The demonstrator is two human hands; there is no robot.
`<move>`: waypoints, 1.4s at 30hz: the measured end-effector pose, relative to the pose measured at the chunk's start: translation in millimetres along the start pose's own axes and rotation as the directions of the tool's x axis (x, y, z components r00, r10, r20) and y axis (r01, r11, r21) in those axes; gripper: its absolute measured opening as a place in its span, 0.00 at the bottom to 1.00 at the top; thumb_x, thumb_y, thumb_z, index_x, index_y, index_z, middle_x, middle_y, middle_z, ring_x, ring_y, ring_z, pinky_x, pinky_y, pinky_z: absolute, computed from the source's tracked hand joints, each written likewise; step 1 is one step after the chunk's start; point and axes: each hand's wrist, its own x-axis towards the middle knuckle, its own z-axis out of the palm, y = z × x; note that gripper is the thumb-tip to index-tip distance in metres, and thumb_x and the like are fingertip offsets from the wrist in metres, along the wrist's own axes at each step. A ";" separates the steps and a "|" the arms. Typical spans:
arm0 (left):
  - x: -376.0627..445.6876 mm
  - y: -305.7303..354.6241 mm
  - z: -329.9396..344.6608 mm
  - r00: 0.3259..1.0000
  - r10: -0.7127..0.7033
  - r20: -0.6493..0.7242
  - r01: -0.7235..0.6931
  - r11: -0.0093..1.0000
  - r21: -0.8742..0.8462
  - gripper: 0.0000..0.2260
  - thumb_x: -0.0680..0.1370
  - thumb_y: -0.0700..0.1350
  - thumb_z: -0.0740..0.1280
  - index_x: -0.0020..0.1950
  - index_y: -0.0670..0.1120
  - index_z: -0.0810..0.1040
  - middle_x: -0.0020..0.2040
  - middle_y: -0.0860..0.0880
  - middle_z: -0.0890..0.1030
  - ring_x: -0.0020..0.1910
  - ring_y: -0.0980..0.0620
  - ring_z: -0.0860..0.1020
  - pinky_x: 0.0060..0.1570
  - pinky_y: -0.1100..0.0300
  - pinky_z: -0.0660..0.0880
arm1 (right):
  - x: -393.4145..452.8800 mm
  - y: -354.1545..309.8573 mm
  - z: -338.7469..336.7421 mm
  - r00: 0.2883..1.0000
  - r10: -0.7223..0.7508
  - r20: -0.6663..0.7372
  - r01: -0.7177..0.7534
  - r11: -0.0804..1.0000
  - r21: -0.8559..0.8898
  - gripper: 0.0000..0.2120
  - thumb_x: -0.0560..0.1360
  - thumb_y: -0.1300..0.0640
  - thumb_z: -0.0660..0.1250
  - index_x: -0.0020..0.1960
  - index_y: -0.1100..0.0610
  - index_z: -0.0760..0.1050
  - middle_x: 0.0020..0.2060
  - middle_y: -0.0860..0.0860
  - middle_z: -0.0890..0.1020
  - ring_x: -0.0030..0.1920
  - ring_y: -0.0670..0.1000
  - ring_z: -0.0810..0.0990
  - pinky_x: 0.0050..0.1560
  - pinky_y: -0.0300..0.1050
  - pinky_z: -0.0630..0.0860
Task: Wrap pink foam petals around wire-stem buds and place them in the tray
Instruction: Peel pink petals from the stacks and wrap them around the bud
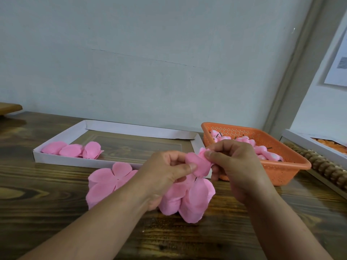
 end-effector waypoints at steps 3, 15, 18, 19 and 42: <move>1.1 1.6 -2.2 1.000 0.006 0.028 -0.007 1.000 0.024 0.06 0.76 0.36 0.67 0.46 0.43 0.84 0.49 0.40 0.84 0.49 0.46 0.79 0.61 0.46 0.74 | -0.1 -0.3 -0.8 1.000 0.006 0.005 -0.006 1.000 -0.004 0.03 0.72 0.70 0.67 0.40 0.67 0.77 0.20 0.53 0.74 0.19 0.49 0.69 0.22 0.38 0.69; 3.8 -0.6 -4.8 0.995 0.100 -0.026 -0.099 0.995 0.026 0.12 0.76 0.39 0.68 0.34 0.48 0.84 0.35 0.47 0.82 0.37 0.52 0.77 0.40 0.60 0.74 | -5.6 -4.7 6.9 0.998 -0.004 0.070 0.004 1.000 -0.001 0.04 0.71 0.69 0.68 0.38 0.65 0.77 0.19 0.54 0.74 0.18 0.48 0.70 0.21 0.38 0.69; 4.4 -1.0 -4.6 0.992 0.117 -0.048 -0.116 0.993 0.019 0.09 0.75 0.39 0.68 0.36 0.47 0.83 0.33 0.50 0.83 0.32 0.57 0.77 0.35 0.64 0.74 | -5.6 -3.7 7.2 0.997 -0.009 0.082 0.010 1.000 -0.016 0.05 0.72 0.69 0.67 0.38 0.64 0.77 0.20 0.55 0.75 0.19 0.50 0.71 0.23 0.39 0.70; 4.3 -0.8 -4.4 0.991 0.127 -0.052 -0.126 0.992 0.018 0.09 0.75 0.39 0.69 0.36 0.47 0.83 0.33 0.50 0.83 0.31 0.57 0.77 0.35 0.65 0.74 | -5.6 -3.6 7.1 0.997 -0.009 0.081 0.010 1.000 -0.013 0.05 0.72 0.69 0.68 0.38 0.64 0.77 0.20 0.55 0.75 0.19 0.50 0.71 0.23 0.39 0.70; -1.5 2.9 -7.0 0.936 0.353 -0.008 -0.339 0.905 0.258 0.19 0.79 0.37 0.56 0.41 0.51 0.84 0.43 0.57 0.84 0.44 0.62 0.79 0.43 0.70 0.75 | -0.8 1.6 3.7 0.999 0.034 -0.003 -0.034 0.997 0.064 0.05 0.73 0.70 0.66 0.39 0.65 0.77 0.20 0.53 0.73 0.20 0.49 0.69 0.22 0.40 0.70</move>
